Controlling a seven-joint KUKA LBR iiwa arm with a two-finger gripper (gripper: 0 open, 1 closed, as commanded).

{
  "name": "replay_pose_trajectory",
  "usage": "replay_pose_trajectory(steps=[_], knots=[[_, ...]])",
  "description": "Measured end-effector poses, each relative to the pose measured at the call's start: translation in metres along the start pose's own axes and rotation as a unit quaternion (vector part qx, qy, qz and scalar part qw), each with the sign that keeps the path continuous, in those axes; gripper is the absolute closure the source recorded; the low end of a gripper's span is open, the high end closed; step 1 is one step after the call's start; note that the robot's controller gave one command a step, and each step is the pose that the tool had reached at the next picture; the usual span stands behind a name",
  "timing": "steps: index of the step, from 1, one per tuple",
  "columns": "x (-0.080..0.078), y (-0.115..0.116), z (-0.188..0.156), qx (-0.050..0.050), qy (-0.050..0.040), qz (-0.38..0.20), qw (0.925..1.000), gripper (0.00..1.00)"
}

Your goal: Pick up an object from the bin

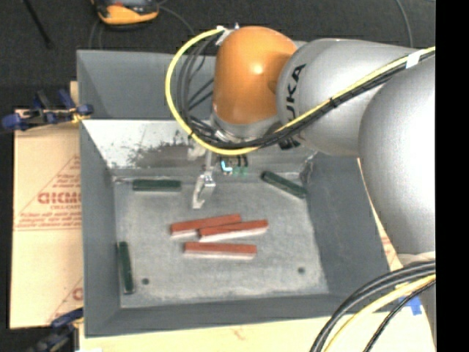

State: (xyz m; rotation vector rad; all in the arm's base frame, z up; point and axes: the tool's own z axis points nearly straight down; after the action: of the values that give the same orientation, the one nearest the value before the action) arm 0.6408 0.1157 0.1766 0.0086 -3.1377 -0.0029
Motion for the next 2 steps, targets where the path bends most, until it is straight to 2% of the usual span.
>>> replay_pose_trajectory(steps=[1,2], knots=[[-0.002,0.0,-0.005,-0.001,-0.004,0.001,1.0,0.0],[0.038,-0.018,0.046,-0.001,-0.0064,0.011,0.9999,0.0]])
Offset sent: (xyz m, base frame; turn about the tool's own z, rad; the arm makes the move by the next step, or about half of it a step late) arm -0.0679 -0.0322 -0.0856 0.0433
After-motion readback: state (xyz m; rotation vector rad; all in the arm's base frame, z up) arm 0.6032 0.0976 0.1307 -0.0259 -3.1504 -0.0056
